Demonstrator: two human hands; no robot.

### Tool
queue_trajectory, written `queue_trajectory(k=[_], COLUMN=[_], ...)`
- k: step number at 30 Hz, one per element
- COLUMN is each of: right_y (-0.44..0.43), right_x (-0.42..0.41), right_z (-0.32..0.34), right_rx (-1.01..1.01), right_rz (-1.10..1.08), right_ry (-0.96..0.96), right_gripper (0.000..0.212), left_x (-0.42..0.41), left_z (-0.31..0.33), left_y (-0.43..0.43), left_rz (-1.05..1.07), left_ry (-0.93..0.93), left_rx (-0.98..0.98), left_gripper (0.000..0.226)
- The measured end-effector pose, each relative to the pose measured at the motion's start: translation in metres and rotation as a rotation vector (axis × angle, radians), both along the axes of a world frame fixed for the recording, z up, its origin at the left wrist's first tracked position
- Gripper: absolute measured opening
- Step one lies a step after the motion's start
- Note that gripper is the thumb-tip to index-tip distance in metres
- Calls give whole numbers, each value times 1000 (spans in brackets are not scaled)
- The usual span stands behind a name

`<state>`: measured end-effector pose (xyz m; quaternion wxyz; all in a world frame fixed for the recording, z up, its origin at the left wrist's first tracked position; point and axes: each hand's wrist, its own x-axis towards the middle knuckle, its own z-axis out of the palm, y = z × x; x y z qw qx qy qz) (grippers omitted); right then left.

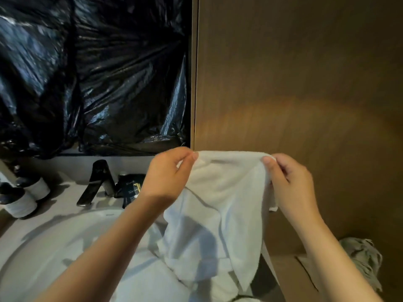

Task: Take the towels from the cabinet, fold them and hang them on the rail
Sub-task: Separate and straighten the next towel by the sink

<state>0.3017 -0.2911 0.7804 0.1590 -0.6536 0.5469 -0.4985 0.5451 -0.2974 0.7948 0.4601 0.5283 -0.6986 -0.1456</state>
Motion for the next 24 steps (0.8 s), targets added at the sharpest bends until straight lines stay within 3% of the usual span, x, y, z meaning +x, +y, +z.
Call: queue_trajectory(k=[4,7,11,14,15,17,20,24], right_y=[-4,-12,-32,-36,-33,-24,-10,0], right_x=[11,13,5,3,3,9,22,36], right_z=[49,69,44,3,-10,-32,-54,-71], right_rx=[-196,-225,124,385,450,531,567,609], right_rz=[-59,-54,-42,-54,-47,11,125,192], right_ry=[-51,-35,226,336,334,242,211,244], right_gripper=[26,30,30,11,21,27,10,19], left_x=[-1,2,9,10,9,9,10,13], left_z=[49,67,37,-12,-28,-55,-78,-85], left_y=[1,-10,-25,-29,-28,-23,-18,-16], left_rz=[-28,-42,11,59,68,72,96,115], left_ry=[127,140,82,-106,-183,-267,-238,-225], left_rx=[-120,-103,182,389,435,517,598,494], left_gripper=[22,38,49,50,48,44,37,31])
